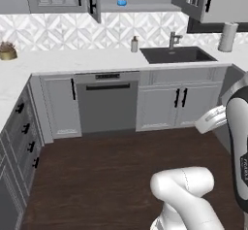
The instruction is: Gather all objects into one cabinet and sort the glasses and bowls to opposite sides.
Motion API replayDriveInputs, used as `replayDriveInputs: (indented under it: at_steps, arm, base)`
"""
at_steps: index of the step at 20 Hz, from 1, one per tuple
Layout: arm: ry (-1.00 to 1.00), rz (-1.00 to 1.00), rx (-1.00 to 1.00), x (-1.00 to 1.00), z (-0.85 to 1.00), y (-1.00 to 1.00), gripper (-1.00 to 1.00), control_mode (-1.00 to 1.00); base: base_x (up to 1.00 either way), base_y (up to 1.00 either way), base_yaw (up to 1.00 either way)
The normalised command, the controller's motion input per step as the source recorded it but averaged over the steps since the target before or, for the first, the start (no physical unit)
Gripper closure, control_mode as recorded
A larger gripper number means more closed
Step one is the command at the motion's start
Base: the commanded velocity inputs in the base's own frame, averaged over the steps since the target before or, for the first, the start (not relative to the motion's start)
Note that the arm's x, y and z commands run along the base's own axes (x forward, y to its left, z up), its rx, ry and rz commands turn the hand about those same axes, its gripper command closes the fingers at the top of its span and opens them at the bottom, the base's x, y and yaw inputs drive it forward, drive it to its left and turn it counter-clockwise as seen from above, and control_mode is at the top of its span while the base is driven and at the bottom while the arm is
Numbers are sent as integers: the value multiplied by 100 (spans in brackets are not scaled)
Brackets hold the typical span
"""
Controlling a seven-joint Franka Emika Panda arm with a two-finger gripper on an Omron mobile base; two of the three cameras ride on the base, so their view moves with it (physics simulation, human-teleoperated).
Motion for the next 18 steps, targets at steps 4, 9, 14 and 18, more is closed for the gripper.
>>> replayDriveInputs:
  at_steps: [4,9,14,18]
  arm:
    - [0,0,0,0,0,0,-100,100]
    - [0,0,0,0,0,0,-100,100]
    - [0,0,0,0,0,0,-100,100]
    - [0,0,0,0,0,0,-100,100]
  base:
    - [100,-34,-8]
    - [100,-47,-12]
    - [100,-18,-18]
    - [99,16,-26]
